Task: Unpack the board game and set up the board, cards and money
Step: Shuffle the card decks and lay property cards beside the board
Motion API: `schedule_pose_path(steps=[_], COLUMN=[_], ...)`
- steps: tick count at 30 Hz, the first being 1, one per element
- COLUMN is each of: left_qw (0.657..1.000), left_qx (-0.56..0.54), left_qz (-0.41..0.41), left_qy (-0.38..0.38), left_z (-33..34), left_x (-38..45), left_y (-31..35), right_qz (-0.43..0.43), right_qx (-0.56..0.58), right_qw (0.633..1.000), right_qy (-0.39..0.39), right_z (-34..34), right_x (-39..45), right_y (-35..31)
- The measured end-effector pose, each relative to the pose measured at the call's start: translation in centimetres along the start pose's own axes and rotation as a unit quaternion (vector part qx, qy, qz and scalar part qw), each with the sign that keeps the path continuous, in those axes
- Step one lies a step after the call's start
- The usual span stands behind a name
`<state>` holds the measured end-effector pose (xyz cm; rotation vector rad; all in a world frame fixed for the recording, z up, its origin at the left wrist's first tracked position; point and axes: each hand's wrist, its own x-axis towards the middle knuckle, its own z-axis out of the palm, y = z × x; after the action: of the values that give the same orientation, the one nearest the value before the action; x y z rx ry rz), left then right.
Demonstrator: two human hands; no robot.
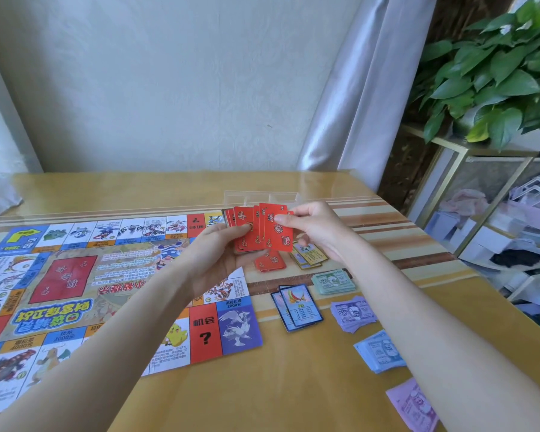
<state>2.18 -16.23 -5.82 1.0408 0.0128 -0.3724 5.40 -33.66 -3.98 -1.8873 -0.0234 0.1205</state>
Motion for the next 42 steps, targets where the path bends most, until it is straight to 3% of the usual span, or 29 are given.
schedule_pose_path(steps=[7, 13, 17, 21, 24, 30, 34, 42], left_qw=[0.995, 0.999, 0.998, 0.991, 0.988, 0.989, 0.985, 0.985], left_qx=[0.066, -0.024, -0.012, -0.037, -0.044, -0.004, 0.079, 0.102], left_qz=[0.021, 0.014, 0.031, 0.065, 0.058, -0.039, -0.068, -0.081], left_qy=[0.065, 0.016, 0.053, 0.110, 0.135, 0.142, 0.136, 0.116], left_z=[-0.2, -0.5, -0.8, -1.5, -2.4, -1.8, -1.4, -1.1], left_x=[0.1, 0.2, 0.2, 0.4, 0.6, 1.6, 2.5, 3.2], left_y=[-0.6, -0.1, -0.5, 0.1, 0.5, -0.6, -0.5, -0.8], right_qz=[0.016, 0.029, 0.037, 0.067, 0.085, 0.096, 0.063, 0.000], right_qx=[0.067, 0.091, 0.096, 0.120, 0.016, -0.168, -0.358, -0.494], right_qw=[0.995, 0.995, 0.993, 0.990, 0.996, 0.981, 0.931, 0.867], right_qy=[-0.072, -0.034, -0.049, 0.001, 0.026, 0.013, 0.024, 0.057], right_z=[0.7, 0.3, 0.5, -0.6, -0.9, 1.6, 2.6, 4.8], right_x=[-0.5, -0.4, -0.4, 0.1, 0.5, 2.2, 3.1, 3.2], right_y=[-0.1, -0.3, -0.1, 0.3, 1.1, 2.2, 2.2, 2.3])
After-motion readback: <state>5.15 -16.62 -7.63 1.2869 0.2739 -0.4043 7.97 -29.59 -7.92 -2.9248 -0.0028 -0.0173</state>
